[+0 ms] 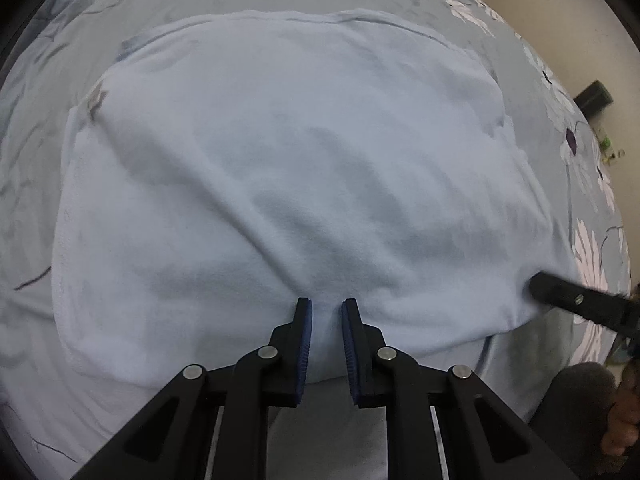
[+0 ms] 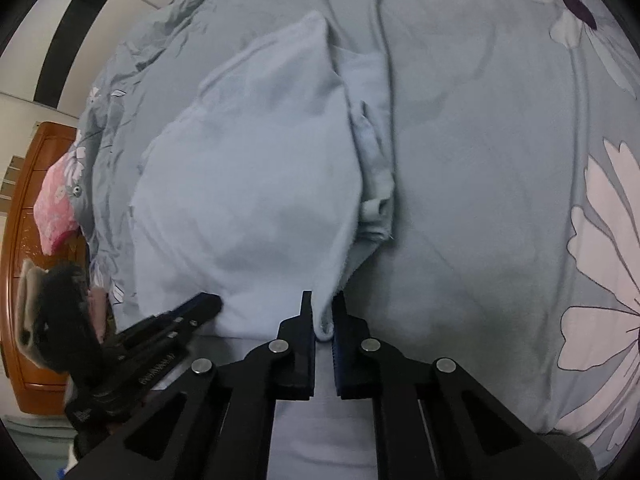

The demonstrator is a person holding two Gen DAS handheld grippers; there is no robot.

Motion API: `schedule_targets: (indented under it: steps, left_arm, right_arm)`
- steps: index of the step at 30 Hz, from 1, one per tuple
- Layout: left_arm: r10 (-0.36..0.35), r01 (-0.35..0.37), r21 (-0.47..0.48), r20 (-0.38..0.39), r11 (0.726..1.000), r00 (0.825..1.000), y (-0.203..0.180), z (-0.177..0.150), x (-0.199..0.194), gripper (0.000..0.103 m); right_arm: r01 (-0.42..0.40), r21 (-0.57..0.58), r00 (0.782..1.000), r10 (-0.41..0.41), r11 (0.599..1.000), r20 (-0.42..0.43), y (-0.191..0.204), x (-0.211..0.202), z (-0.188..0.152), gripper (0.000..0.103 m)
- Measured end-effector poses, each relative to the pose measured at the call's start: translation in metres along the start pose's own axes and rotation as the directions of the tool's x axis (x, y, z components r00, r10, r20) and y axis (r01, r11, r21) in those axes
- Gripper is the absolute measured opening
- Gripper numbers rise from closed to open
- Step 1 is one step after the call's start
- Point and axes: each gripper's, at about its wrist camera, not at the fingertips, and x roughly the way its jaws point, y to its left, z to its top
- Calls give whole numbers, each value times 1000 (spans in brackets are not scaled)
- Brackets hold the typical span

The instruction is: Fold clothes

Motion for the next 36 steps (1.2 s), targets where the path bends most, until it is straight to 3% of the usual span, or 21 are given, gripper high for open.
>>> schedule_targets:
  steps: [4, 10, 17, 21, 25, 28, 34, 36]
  left_arm:
    - [-78, 85, -88, 77, 992, 994, 25, 1, -35, 17]
    - [-101, 132, -128, 221, 983, 970, 68, 5, -98, 18]
    - [-88, 164, -218, 321, 962, 943, 127, -9, -133, 18]
    - [-72, 176, -283, 342, 943, 937, 144, -9, -125, 18]
    - [-68, 201, -349, 357, 915, 931, 168, -21, -119, 18]
    - [-63, 210, -392, 356, 896, 932, 186, -32, -117, 18]
    - [-58, 212, -445, 335, 870, 940, 206, -47, -108, 25]
    - [-66, 222, -453, 333, 863, 940, 208, -48, -105, 27]
  right_arm:
    - [17, -9, 1000, -17, 1000, 6, 6, -5, 2, 6]
    - [32, -28, 999, -30, 999, 44, 34, -17, 12, 6]
    - [55, -200, 995, -38, 978, 90, 126, -17, 35, 6]
    - [39, -366, 996, -6, 930, 91, 203, -1, 27, 6]
    - [-10, -495, 1000, 23, 869, 19, 258, 31, 2, 6]
    - [-32, -545, 998, -4, 838, -65, 282, 69, -18, 6]
    - [-35, -490, 984, -57, 871, -171, 281, 116, -28, 11]
    - [-80, -484, 980, -21, 871, -199, 280, 115, -29, 20]
